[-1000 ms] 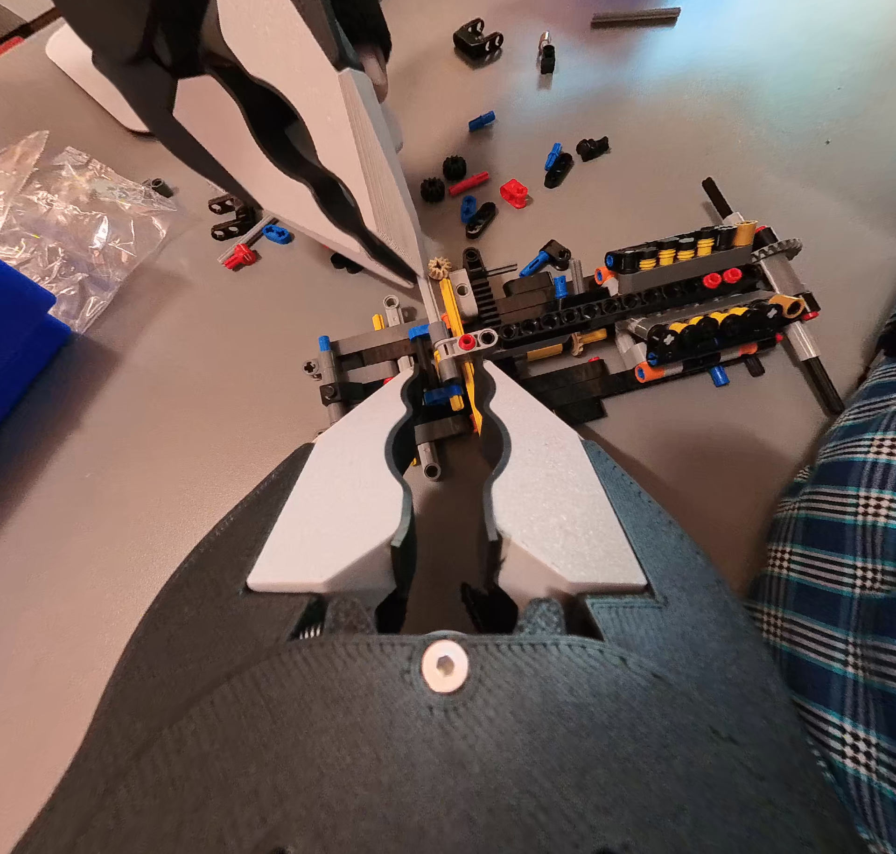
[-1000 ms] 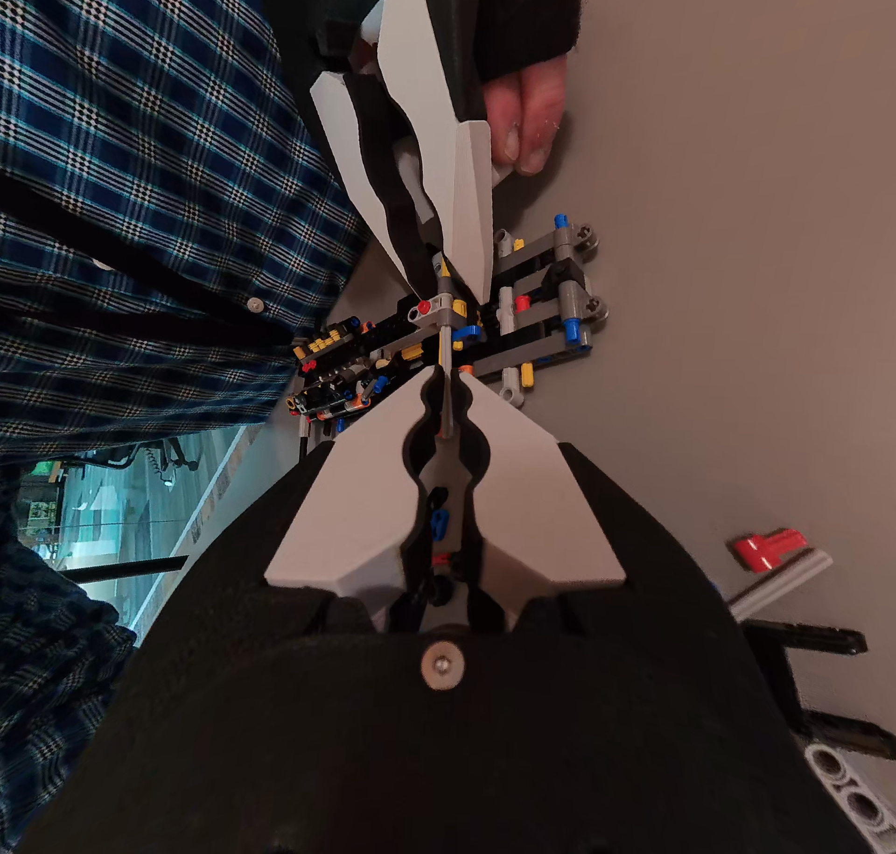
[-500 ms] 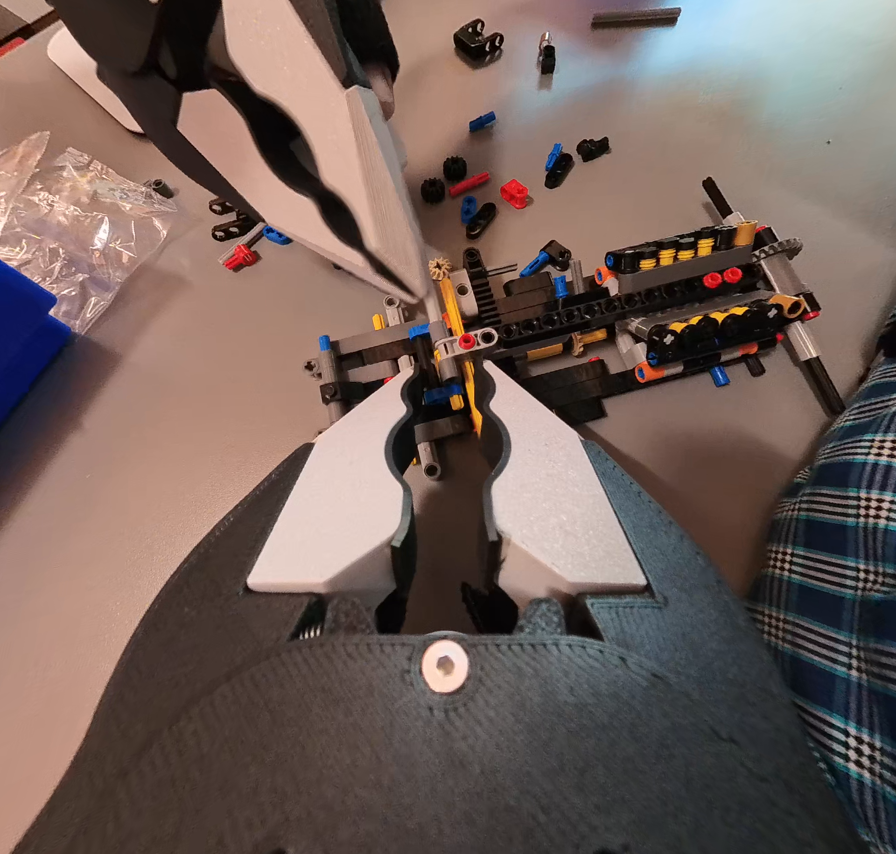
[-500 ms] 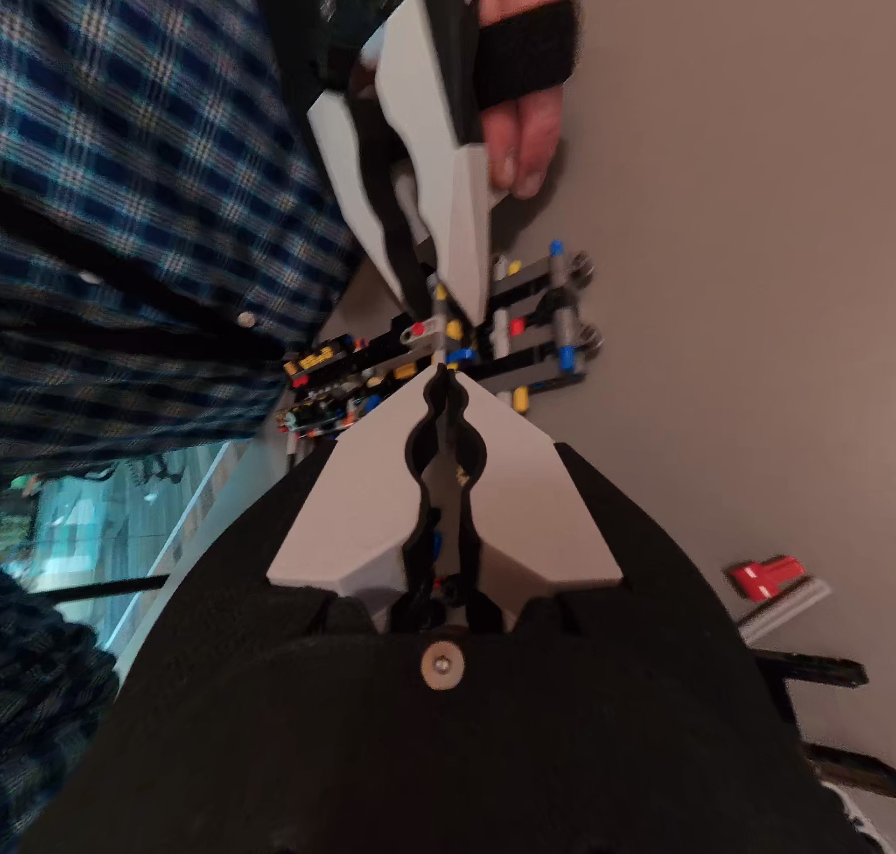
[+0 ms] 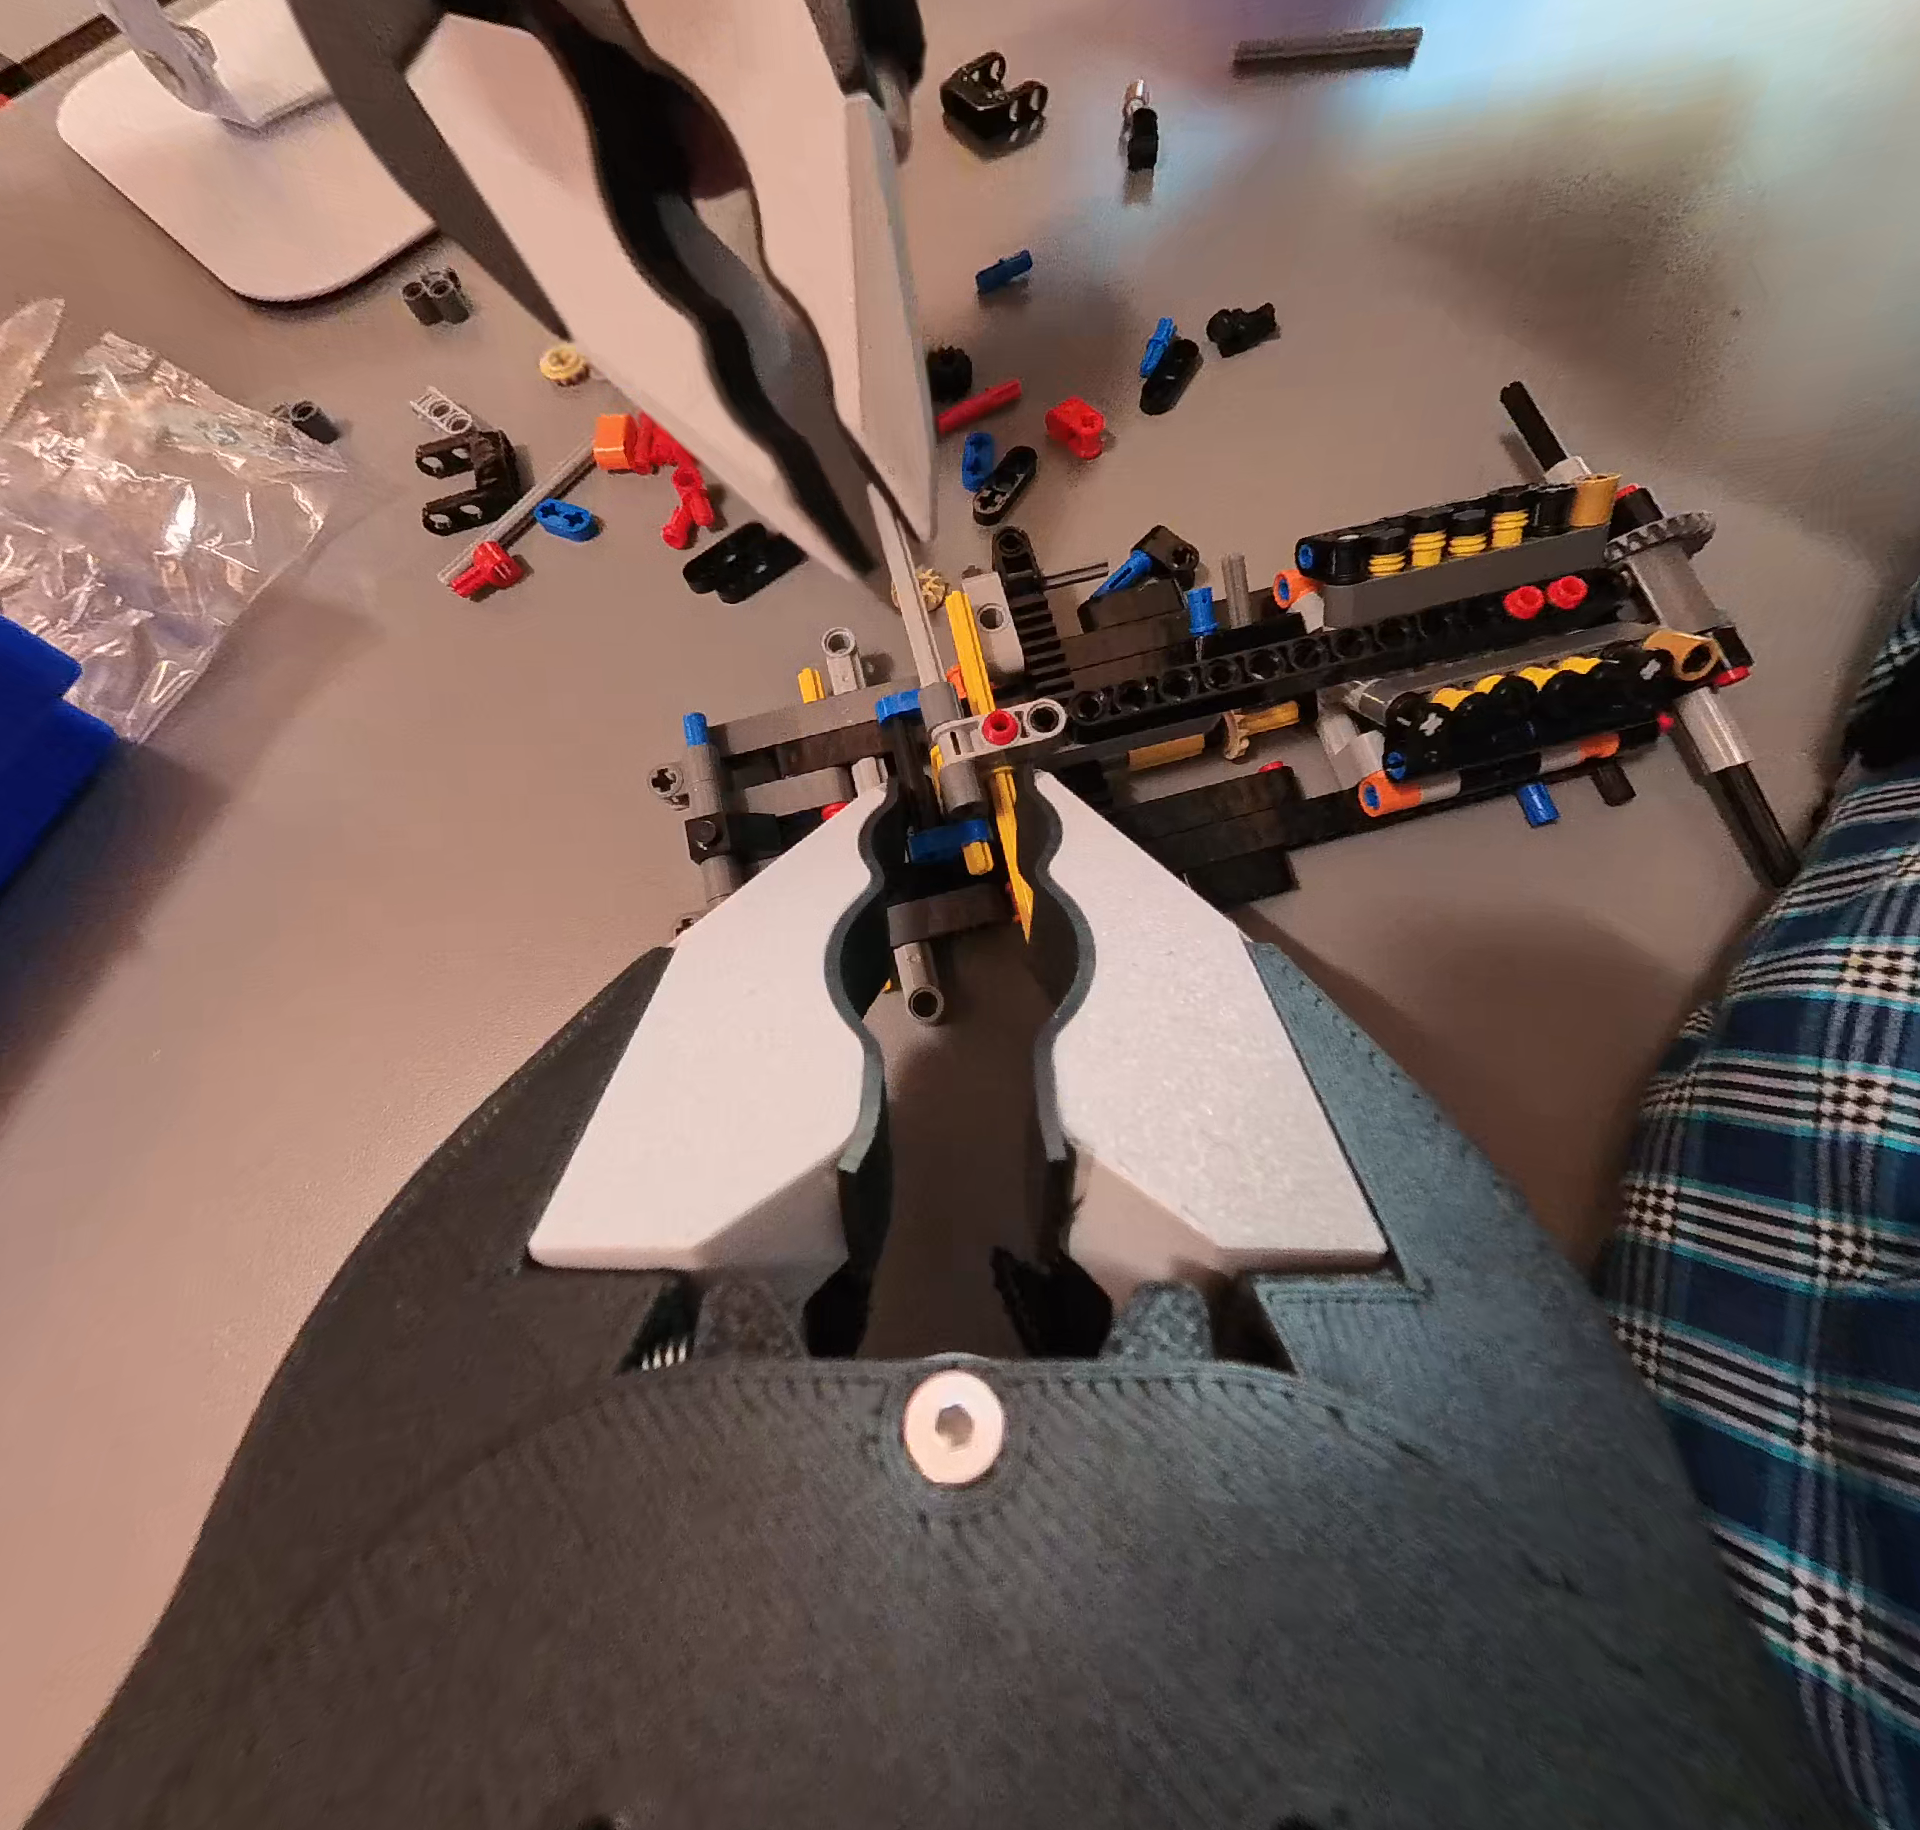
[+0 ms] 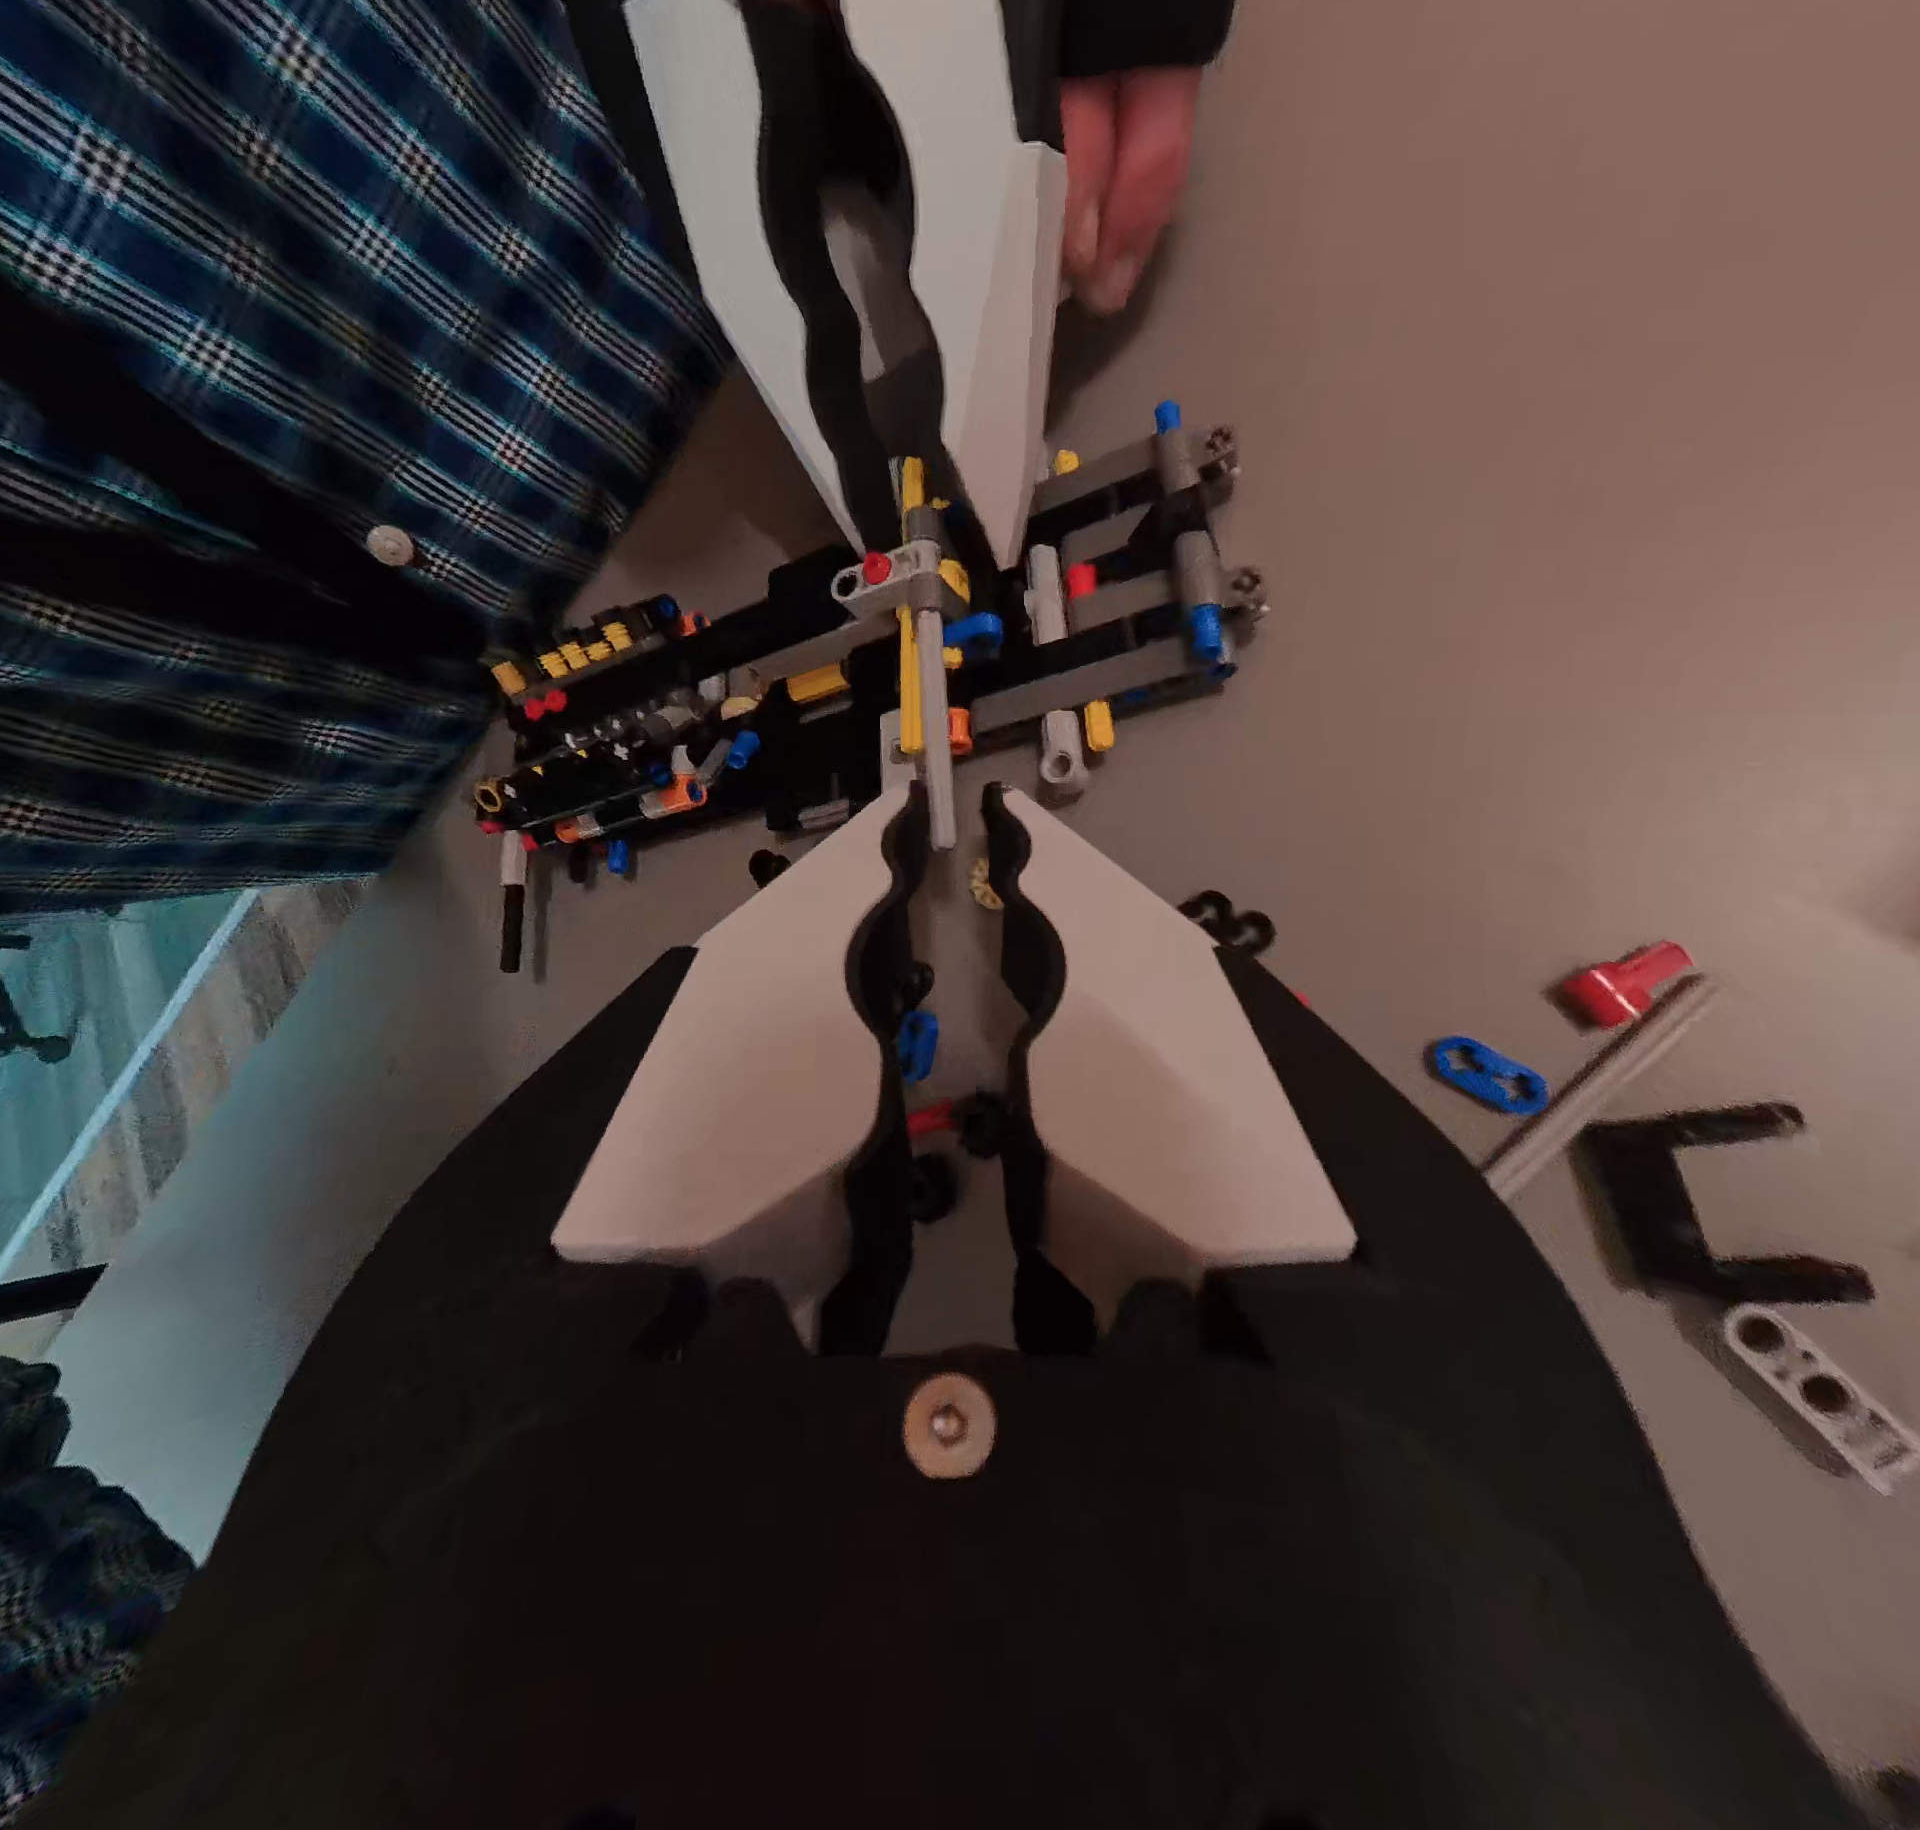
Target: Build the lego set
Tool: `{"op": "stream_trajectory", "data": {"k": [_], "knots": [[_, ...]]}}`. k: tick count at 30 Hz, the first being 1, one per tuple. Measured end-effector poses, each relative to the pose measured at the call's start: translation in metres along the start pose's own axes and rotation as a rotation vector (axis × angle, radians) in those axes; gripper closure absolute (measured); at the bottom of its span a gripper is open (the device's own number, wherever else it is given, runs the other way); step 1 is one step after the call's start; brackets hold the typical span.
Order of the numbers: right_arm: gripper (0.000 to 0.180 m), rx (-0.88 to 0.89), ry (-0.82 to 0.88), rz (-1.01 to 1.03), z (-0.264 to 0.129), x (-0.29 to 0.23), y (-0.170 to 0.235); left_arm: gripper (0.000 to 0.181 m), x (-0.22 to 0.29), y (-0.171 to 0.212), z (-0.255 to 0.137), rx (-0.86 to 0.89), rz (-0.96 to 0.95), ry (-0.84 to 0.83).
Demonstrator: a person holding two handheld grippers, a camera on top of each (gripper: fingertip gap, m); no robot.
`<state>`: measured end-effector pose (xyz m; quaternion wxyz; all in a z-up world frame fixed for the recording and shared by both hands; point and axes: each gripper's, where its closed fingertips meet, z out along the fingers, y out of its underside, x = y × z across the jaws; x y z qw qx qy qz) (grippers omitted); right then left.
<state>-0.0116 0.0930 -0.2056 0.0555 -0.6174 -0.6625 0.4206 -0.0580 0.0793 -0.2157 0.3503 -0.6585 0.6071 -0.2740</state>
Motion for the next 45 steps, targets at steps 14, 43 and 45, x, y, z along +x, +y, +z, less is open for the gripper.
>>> {"op": "stream_trajectory", "data": {"k": [14, 43, 45], "knots": [[0.179, 0.000, 0.055, -0.085, 0.005, -0.003, -0.002, 0.162, 0.000, 0.001, 0.000, -0.003, 0.010, -0.009], [0.178, -0.066, 0.036, -0.027, 0.014, 0.001, -0.006, 0.161, -0.001, 0.000, 0.000, 0.008, -0.011, 0.012], [0.177, -0.049, 0.065, -0.031, 0.013, 0.004, -0.008, 0.159, -0.002, -0.004, -0.003, 0.040, -0.031, 0.024]]}}
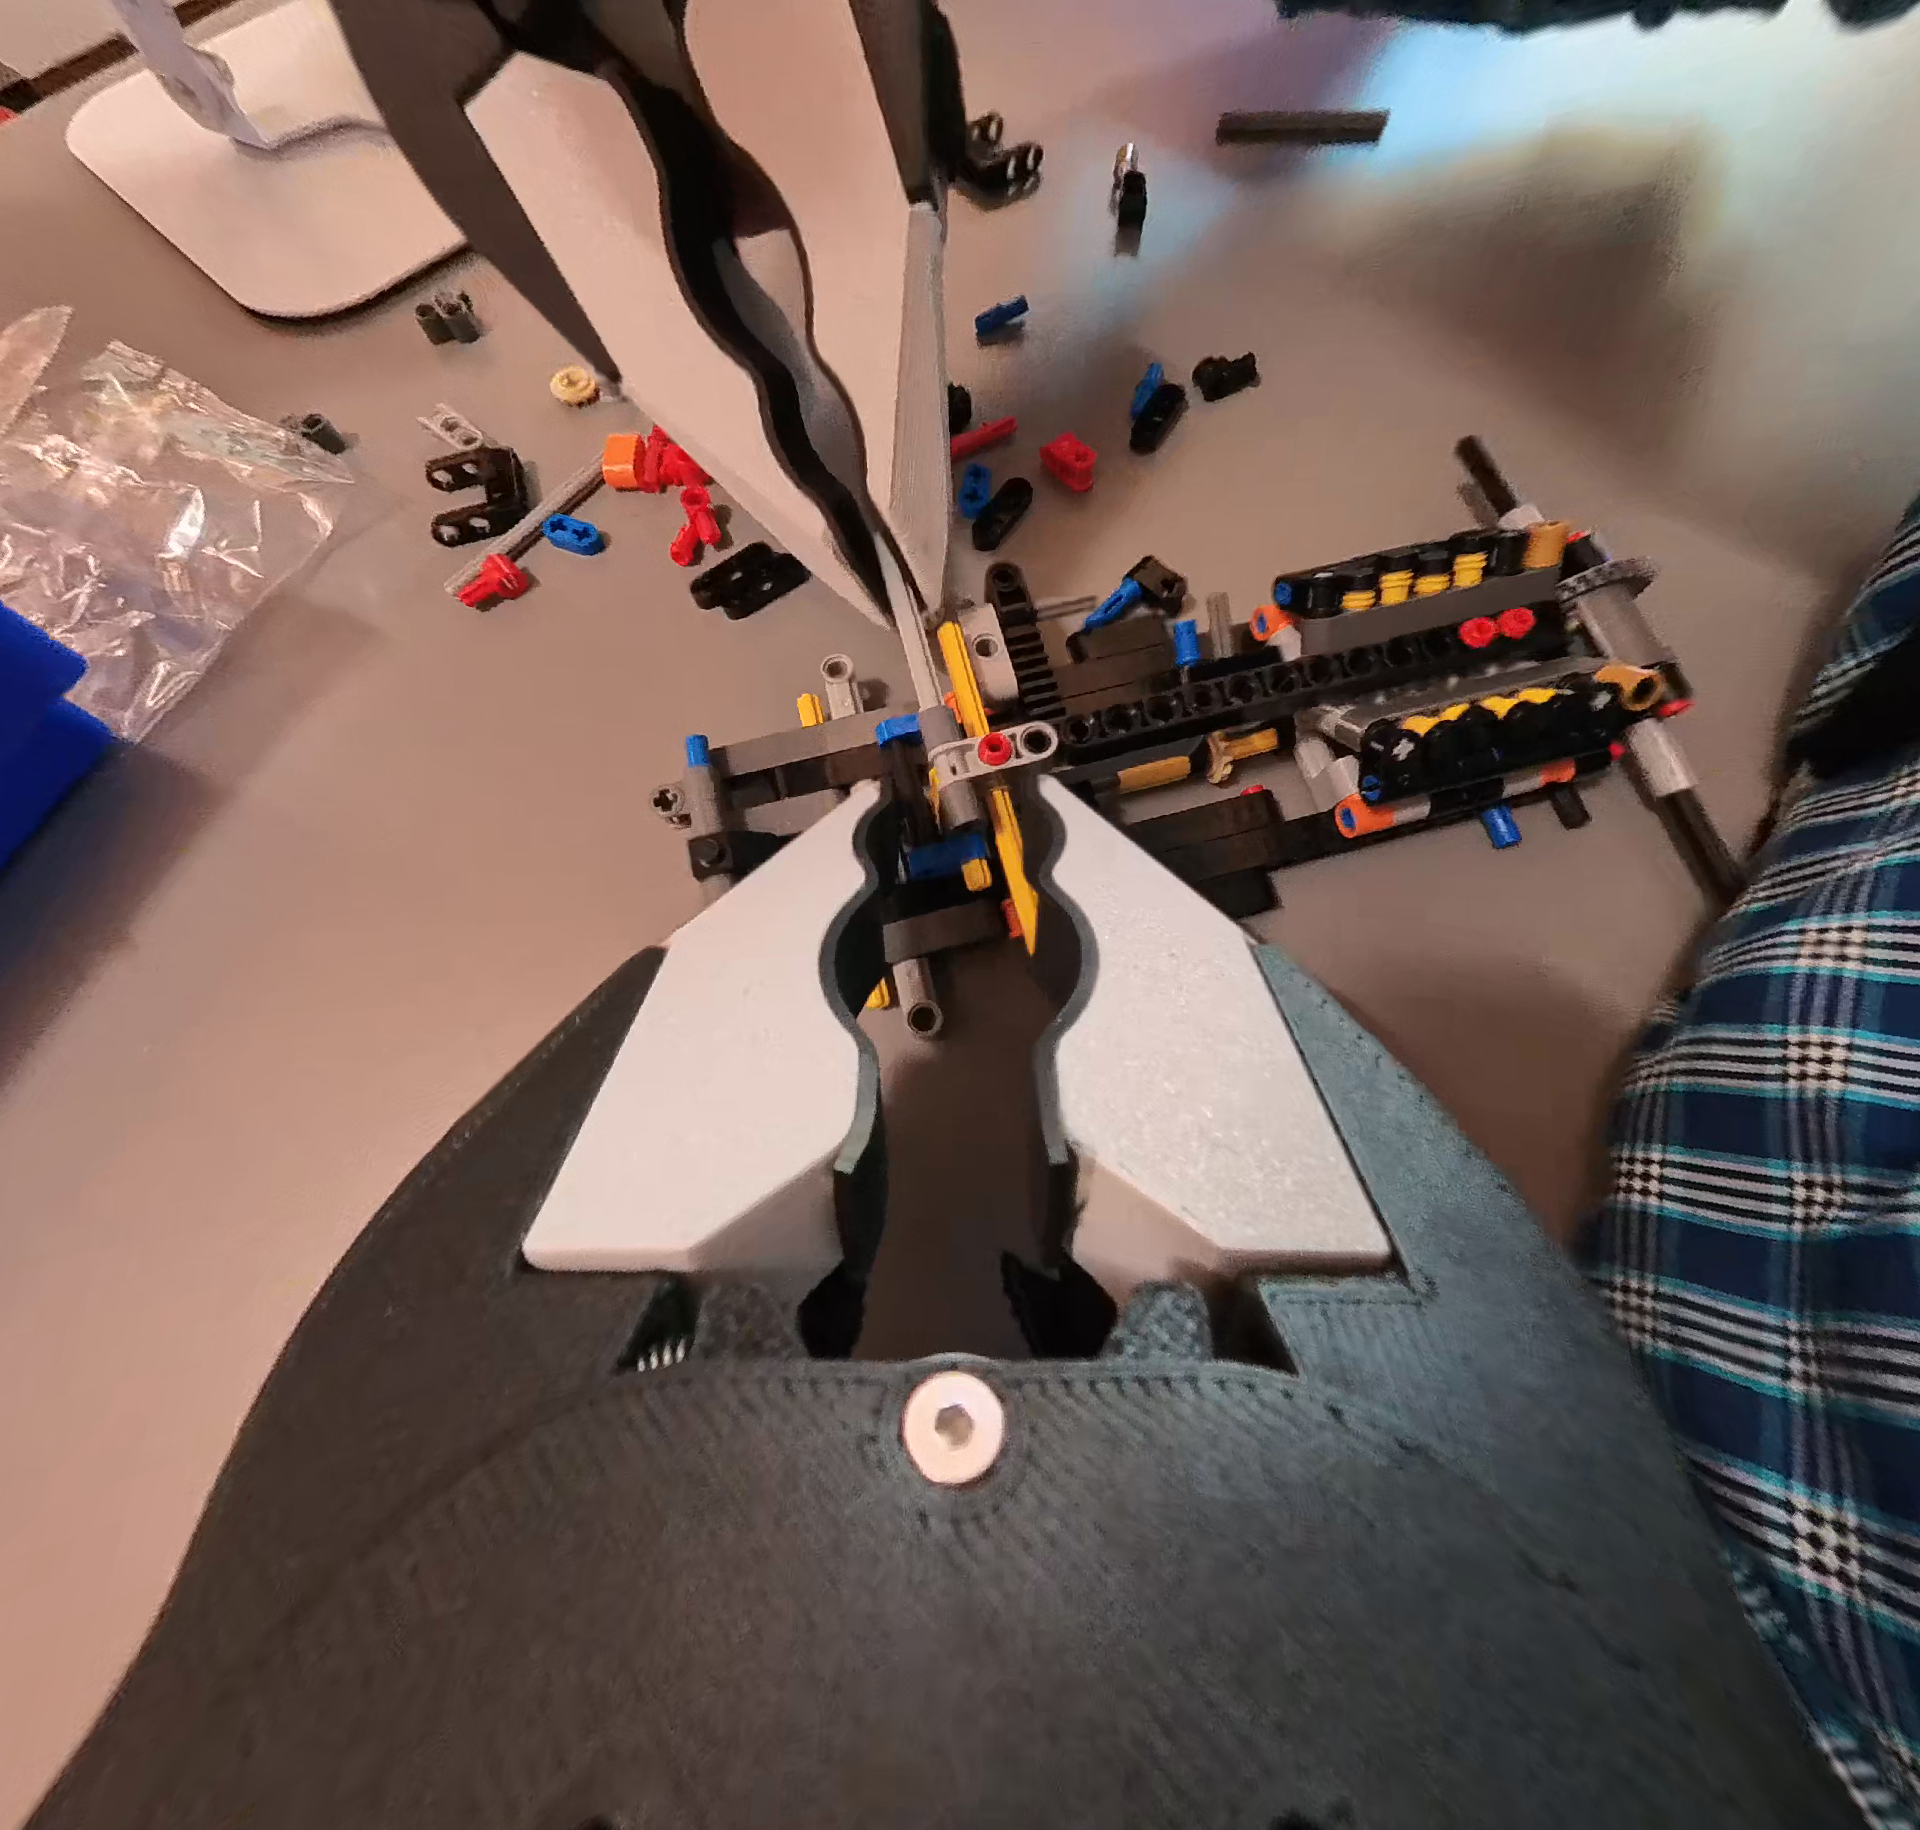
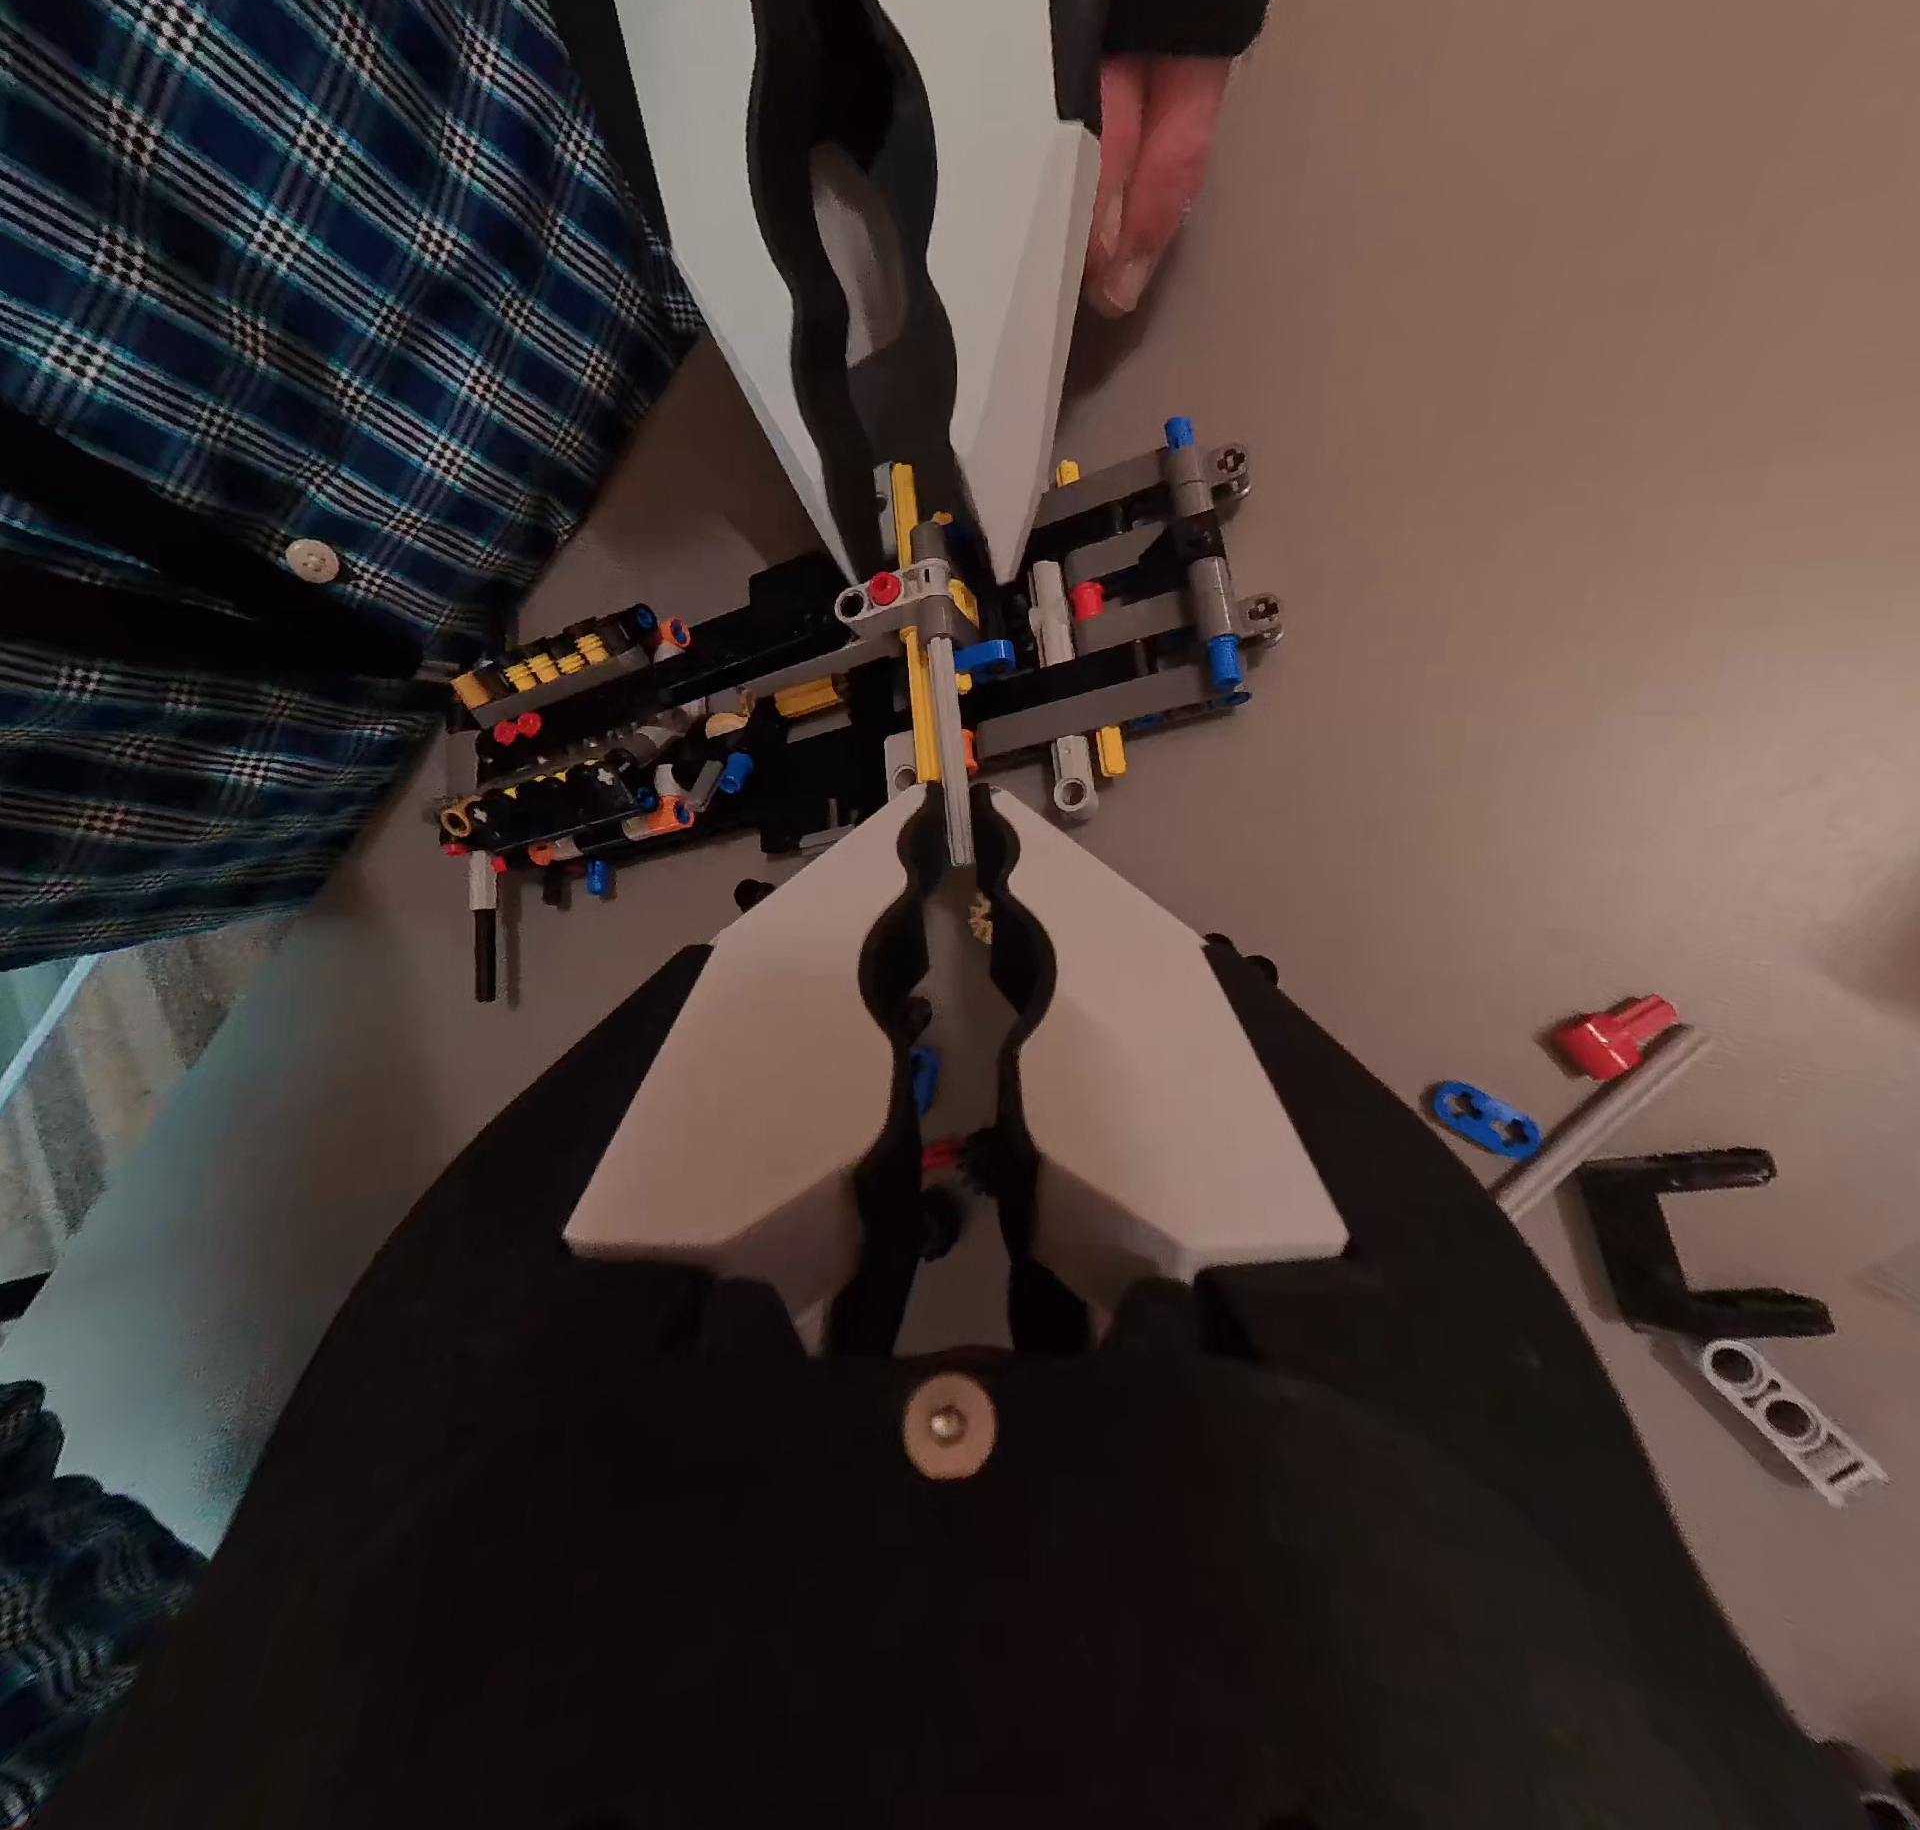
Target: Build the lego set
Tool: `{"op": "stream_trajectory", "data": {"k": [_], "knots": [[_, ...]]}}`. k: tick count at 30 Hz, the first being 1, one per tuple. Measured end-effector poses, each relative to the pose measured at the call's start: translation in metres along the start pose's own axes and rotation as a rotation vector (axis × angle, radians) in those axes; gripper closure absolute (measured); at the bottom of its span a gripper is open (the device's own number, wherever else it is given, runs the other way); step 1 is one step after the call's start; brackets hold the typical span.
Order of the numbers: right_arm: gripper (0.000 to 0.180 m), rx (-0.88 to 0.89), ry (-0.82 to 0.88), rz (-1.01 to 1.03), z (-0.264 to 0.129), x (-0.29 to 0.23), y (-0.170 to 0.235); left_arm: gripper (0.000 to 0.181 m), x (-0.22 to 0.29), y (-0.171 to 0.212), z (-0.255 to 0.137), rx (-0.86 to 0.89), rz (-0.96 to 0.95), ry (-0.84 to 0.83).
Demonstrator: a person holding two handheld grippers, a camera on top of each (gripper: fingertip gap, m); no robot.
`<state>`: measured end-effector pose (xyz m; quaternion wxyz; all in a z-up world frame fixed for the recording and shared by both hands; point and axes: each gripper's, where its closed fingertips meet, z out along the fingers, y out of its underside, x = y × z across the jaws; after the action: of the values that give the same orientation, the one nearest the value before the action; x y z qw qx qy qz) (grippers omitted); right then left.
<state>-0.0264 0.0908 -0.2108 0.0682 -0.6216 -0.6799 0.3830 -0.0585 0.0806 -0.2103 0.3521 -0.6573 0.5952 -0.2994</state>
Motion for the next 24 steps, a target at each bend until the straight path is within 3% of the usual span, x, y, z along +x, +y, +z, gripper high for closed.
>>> {"op": "stream_trajectory", "data": {"k": [11, 24], "knots": [[0.178, 0.004, 0.112, -0.030, -0.003, 0.000, 0.007, 0.176, -0.001, 0.005, -0.008, 0.008, 0.015, -0.017], [0.179, -0.019, 0.143, -0.080, -0.001, -0.001, 0.010, 0.181, -0.002, 0.003, -0.007, 0.000, 0.034, -0.070]]}}
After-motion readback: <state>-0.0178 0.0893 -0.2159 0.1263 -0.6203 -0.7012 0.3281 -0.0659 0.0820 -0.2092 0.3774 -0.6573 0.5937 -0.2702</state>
